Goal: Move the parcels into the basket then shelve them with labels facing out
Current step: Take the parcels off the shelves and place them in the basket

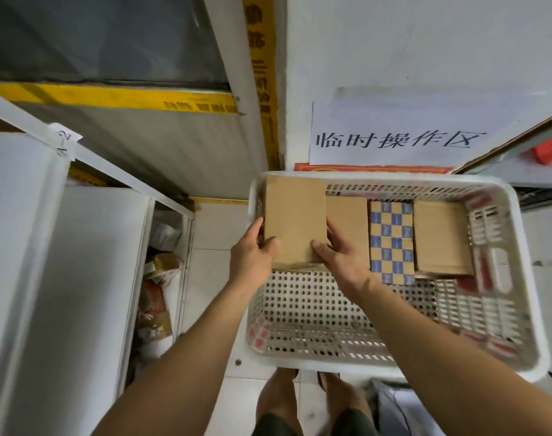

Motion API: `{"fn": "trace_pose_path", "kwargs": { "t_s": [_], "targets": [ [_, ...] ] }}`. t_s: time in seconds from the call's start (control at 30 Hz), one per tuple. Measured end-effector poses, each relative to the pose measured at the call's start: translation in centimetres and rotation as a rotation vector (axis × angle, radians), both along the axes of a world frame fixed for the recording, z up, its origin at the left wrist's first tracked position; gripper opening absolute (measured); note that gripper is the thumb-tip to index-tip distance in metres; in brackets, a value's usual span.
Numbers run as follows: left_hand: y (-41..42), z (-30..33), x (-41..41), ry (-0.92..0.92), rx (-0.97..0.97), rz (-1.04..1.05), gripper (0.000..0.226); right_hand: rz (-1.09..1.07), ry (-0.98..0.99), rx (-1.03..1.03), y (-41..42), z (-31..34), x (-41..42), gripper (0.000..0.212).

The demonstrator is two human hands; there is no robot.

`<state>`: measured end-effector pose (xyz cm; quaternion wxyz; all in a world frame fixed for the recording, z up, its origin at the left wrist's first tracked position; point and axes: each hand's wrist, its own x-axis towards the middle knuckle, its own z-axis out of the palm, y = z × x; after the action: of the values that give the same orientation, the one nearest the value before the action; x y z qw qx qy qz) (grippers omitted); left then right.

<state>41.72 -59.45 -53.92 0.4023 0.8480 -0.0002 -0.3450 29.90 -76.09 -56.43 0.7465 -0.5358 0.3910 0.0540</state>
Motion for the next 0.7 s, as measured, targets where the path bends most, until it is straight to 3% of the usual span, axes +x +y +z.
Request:
{"fn": "trace_pose_path", "kwargs": {
  "t_s": [0.23, 0.5, 0.7],
  "targets": [
    [-1.5, -1.3, 0.3, -0.102, 0.178, -0.003, 0.057, 0.014, 0.007, -0.077, 0.9, -0.7, 0.4, 0.068],
    [-0.1, 1.0, -0.9, -0.114, 0.050, -0.015, 0.053, -0.013, 0.084, -0.174, 1.7, 1.2, -0.1, 0.065],
    [3.2, 5.4, -1.5, -0.192, 0.038, -0.006, 0.028, 0.147, 0.101, -0.329, 1.8, 6.7, -1.1, 0.046]
  ]
}}
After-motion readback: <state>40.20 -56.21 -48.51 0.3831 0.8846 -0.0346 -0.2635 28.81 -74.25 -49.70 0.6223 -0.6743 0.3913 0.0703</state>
